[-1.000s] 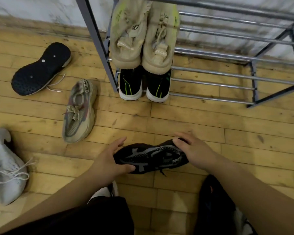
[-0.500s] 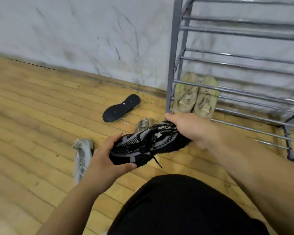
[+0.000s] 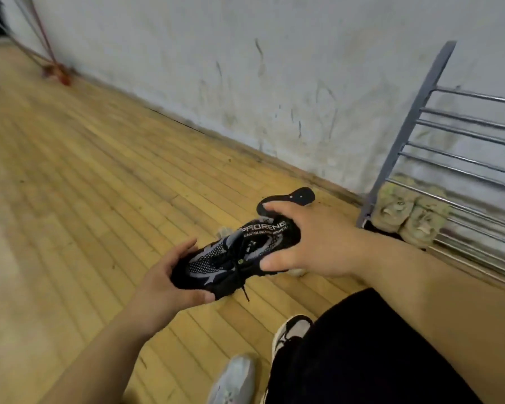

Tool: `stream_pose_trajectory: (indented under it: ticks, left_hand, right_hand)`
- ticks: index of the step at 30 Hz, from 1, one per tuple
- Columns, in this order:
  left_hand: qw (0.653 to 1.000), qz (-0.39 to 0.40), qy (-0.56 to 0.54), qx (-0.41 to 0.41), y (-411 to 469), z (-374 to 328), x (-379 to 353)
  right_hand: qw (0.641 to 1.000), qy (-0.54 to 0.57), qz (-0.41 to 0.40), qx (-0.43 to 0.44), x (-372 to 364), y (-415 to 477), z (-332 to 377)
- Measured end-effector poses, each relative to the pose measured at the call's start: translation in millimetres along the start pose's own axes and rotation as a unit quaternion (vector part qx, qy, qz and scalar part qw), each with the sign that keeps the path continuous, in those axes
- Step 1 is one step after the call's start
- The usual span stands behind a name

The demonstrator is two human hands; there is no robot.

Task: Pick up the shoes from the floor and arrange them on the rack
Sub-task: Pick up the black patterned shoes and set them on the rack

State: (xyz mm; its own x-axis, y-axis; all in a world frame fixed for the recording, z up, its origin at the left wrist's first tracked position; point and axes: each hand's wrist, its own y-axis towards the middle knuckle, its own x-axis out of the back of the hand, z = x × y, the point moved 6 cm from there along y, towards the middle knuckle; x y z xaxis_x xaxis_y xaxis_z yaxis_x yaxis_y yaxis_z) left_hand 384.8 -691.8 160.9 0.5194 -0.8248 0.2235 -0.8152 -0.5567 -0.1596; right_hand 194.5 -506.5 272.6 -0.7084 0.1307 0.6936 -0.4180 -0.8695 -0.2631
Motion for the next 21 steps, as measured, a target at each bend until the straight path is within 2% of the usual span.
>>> stream_pose_trajectory:
  ticks: [5,11,13,15,17,19,21]
  left_hand:
    - [0.998,-0.044,-0.019,0.041,-22,24,23]
    - [0.997,-0.037,-0.012,0.072,-18,56,12]
    - [0.994,-0.017,0.006,0.11,-24,79,10]
    - [0.982,-0.004,0.071,0.173,-37,114,14]
    - [0.951,-0.034,0.168,0.258,-59,167,30]
    - [0.895,-0.077,0.246,0.365,-91,232,54]
    - [0.842,-0.094,0.271,0.458,-130,293,71]
  right_hand:
    - [0.992,-0.058,0.106,-0.036,-39,-11,-20]
    - [0.978,-0.178,0.103,-0.025,-60,-9,-20]
    - [0.968,-0.226,0.108,0.007,-67,-7,-10]
    - [0.946,-0.297,0.121,0.043,-78,-2,3]
    - [0.918,-0.365,0.139,0.067,-89,4,12]
    - [0.895,-0.406,0.159,0.09,-99,10,22]
    - [0.885,-0.415,0.176,0.117,-109,14,31]
